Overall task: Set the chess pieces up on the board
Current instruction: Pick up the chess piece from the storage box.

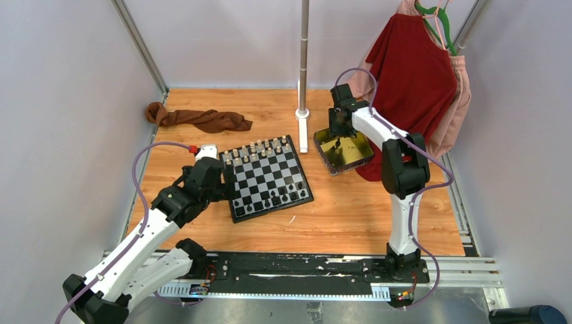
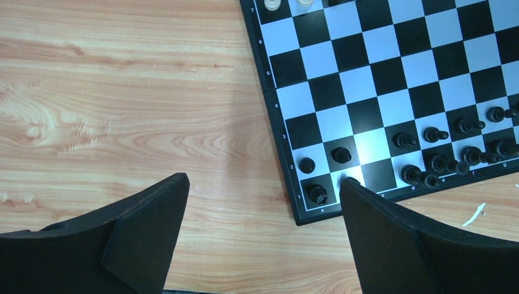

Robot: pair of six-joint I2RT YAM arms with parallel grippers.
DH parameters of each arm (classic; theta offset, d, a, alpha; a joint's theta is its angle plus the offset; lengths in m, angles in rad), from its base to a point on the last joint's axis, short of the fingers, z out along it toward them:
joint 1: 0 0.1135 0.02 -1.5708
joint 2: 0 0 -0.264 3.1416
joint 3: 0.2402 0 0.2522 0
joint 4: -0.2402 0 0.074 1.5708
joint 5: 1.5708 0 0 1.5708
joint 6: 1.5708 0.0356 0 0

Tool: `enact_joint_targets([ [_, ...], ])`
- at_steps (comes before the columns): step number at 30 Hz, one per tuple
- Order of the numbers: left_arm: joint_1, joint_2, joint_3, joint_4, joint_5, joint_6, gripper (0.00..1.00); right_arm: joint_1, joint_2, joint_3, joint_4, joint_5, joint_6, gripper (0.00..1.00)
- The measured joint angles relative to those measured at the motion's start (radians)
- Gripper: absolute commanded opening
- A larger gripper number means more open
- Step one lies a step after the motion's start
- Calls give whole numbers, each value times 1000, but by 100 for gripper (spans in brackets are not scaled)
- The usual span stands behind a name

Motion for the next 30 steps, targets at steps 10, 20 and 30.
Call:
enact_joint_targets([
  [10,0,0,0,0,0,2,100,-5,1,0,6,-12,2,39],
  [20,0,0,0,0,0,2,100,-5,5,0,7,-14,3,36],
  [30,0,-5,0,0,-1,2,100,-5,7,-6,8,-14,4,27],
])
